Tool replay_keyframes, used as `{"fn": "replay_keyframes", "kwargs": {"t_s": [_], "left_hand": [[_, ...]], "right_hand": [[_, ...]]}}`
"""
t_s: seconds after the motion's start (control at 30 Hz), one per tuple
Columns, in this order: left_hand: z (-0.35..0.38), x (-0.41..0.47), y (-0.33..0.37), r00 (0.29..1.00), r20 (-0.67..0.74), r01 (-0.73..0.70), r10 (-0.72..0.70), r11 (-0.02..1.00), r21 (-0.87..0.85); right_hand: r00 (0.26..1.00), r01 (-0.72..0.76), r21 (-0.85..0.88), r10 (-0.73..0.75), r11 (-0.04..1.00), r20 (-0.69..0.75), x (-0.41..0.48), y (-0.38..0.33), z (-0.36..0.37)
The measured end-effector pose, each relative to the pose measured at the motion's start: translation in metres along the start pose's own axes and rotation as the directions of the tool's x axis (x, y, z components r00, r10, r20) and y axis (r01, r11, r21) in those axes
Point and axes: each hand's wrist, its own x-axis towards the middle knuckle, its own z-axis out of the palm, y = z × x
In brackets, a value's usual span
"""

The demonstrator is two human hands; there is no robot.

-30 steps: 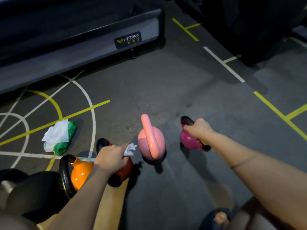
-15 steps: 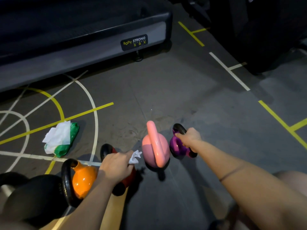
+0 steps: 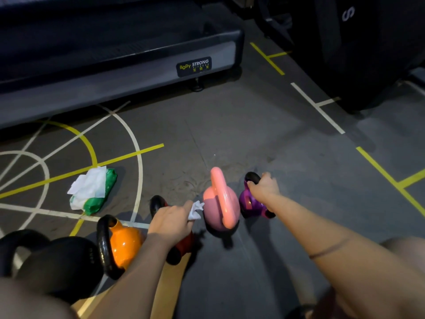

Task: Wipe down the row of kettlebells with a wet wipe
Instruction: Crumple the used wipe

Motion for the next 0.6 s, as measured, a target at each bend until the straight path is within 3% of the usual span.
{"fn": "replay_keyframes", "kwargs": {"t_s": [0.13, 0.23, 0.33, 0.4, 0.47, 0.6], "left_hand": [[0.002, -0.006, -0.004, 0.995, -0.095, -0.015, 0.006, 0.996, -0.09], [-0.007, -0.014, -0.006, 1.0, -0.014, 0.01, -0.015, 0.956, -0.292], [-0.034, -0.023, -0.011, 0.995, 0.025, 0.084, -0.094, 0.702, -0.707], [-0.052, -0.029, -0.026, 0.987, 0.023, 0.101, -0.158, 0.507, -0.856], [-0.1, -0.054, -0.043, 0.976, 0.049, 0.149, -0.214, 0.477, -0.866], [-0.16, -0.122, -0.128, 0.906, -0.048, 0.182, -0.422, 0.487, -0.854]], "right_hand": [[0.996, 0.005, 0.034, -0.002, 0.999, -0.094, -0.019, -0.024, -0.009], [0.972, 0.148, 0.097, -0.127, 0.984, -0.197, -0.046, -0.058, -0.012], [0.892, 0.418, 0.046, -0.401, 0.907, -0.21, -0.09, -0.101, -0.006], [0.833, 0.552, 0.052, -0.546, 0.832, -0.093, -0.124, -0.126, 0.001], [0.711, 0.696, 0.099, -0.702, 0.711, 0.045, -0.158, -0.147, 0.009], [0.367, 0.859, 0.277, -0.896, 0.43, 0.25, -0.235, -0.202, 0.034]]}}
